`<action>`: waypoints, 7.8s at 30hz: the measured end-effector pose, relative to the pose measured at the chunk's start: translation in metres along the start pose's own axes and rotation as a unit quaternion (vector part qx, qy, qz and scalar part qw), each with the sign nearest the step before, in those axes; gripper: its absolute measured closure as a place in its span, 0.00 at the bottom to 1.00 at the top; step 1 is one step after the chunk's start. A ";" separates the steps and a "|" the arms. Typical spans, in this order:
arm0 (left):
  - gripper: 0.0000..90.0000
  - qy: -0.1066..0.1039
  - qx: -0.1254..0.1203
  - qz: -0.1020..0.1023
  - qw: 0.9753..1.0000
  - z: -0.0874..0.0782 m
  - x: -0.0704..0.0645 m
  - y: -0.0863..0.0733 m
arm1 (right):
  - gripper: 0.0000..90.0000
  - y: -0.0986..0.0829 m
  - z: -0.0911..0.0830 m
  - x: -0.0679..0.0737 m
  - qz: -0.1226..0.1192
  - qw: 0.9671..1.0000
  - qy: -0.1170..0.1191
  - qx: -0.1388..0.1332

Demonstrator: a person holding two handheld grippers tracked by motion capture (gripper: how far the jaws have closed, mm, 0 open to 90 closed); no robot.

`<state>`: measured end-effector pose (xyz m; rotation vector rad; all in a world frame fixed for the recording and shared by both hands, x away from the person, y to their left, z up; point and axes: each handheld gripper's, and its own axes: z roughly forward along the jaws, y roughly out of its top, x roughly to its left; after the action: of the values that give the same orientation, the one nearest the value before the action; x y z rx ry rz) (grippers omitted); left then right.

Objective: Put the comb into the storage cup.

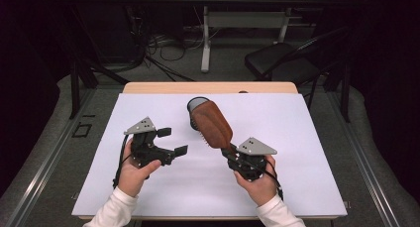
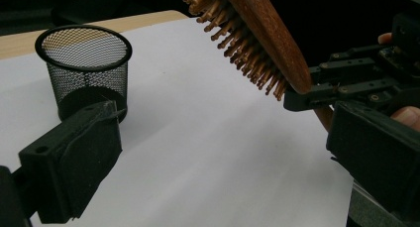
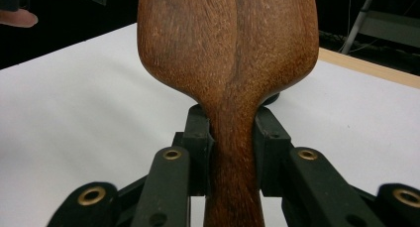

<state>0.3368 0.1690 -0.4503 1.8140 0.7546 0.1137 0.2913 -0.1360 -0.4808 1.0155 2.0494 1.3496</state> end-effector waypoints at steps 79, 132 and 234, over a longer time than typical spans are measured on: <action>0.13 -0.057 0.029 -0.088 0.994 0.067 -0.002 0.051 | 0.80 -0.001 0.000 0.014 -0.021 0.999 0.010 -0.027; 0.32 -0.092 0.033 -0.131 0.987 0.073 0.000 0.054 | 0.80 -0.003 0.000 0.015 -0.023 0.999 0.013 -0.036; 0.52 -0.119 0.043 -0.230 0.965 0.071 0.006 0.049 | 0.80 -0.008 0.003 0.014 -0.025 0.999 0.022 -0.039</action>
<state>0.3936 0.1053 -0.4361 1.6491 0.9961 -0.4391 0.2822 -0.1254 -0.4890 0.9026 2.0233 1.4269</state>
